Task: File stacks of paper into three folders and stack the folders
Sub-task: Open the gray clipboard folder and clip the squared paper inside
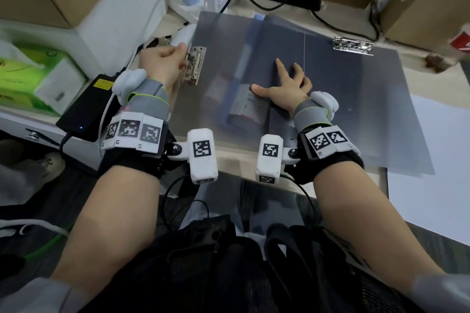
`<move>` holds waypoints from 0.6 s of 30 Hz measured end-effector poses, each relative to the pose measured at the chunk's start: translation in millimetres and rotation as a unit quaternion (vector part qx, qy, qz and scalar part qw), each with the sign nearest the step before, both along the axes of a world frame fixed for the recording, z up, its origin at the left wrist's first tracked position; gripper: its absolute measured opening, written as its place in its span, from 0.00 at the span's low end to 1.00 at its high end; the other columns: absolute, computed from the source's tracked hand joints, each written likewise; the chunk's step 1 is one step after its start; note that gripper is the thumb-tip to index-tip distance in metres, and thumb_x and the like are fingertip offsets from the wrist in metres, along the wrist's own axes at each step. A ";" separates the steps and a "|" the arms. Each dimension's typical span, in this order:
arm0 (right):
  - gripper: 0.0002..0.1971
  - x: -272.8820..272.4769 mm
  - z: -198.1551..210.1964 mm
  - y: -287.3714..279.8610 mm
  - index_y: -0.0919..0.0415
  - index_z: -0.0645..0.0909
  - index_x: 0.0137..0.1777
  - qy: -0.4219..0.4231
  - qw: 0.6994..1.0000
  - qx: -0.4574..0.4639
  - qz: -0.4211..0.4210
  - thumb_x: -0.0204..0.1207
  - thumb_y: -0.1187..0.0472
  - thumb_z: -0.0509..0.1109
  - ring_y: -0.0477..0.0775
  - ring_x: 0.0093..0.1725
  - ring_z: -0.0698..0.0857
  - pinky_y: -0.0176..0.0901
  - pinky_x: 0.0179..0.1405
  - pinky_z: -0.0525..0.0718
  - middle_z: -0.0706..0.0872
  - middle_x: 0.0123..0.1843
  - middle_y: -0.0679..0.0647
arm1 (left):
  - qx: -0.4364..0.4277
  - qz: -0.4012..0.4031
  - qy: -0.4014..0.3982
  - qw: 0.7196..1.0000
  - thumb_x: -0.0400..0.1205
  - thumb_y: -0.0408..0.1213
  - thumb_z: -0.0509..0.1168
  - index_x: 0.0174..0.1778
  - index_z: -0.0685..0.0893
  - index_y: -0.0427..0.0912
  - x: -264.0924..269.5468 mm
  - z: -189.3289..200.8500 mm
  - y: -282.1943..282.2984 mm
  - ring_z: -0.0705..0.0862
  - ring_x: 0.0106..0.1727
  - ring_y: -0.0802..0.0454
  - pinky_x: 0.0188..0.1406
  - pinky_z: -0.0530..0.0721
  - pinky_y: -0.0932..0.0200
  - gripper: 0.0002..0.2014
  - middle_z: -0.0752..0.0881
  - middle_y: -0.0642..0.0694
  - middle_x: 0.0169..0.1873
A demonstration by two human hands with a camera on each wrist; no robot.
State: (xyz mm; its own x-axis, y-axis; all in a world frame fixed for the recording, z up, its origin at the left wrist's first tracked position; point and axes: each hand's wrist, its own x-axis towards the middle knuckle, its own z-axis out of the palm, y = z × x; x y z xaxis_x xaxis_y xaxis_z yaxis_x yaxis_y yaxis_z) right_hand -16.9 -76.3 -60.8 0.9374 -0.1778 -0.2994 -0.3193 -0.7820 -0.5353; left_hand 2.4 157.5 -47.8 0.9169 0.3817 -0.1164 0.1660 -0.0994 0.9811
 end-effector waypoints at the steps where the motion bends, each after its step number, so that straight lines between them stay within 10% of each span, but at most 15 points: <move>1: 0.47 0.2 0.1 0.0 0.34 0.49 0.81 0.000 1.000 0.000 -0.001 0.65 0.30 0.69 0.61 0.83 0.41 0.65 0.81 0.45 0.41 0.85 0.47 | -0.018 -0.005 -0.006 1.000 0.83 0.42 0.65 0.41 0.87 0.39 1.0 3.6 -3.2 0.77 0.21 0.63 0.22 0.75 0.70 0.11 0.84 0.58 0.17; 12: 0.46 -2.0 3.2 0.6 0.32 0.47 0.80 0.007 0.999 -0.031 -0.004 0.65 0.28 0.67 0.58 0.84 0.41 0.70 0.78 0.35 0.41 0.85 0.45 | 0.057 -0.051 0.049 0.996 0.73 0.40 0.59 0.22 0.76 0.44 33.7 12.9 -21.3 0.69 0.35 0.48 0.36 0.71 0.56 0.13 0.74 0.42 0.28; 18: 0.46 -2.1 3.9 1.3 0.32 0.47 0.80 0.010 1.000 -0.026 -0.002 0.65 0.28 0.67 0.57 0.84 0.41 0.71 0.77 0.33 0.40 0.85 0.45 | 0.211 -0.150 0.102 0.960 0.88 0.40 0.47 0.54 0.78 0.44 29.3 18.2 -30.3 0.76 0.39 0.55 0.27 0.73 0.76 0.14 0.80 0.45 0.40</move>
State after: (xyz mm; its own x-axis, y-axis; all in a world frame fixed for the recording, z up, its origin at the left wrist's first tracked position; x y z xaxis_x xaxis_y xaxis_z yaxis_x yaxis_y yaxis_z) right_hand -19.0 -75.0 -56.9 0.9309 -0.1967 -0.3079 -0.3320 -0.8072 -0.4881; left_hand 31.6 127.2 -29.6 0.9677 0.1556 -0.1985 0.2519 -0.5548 0.7929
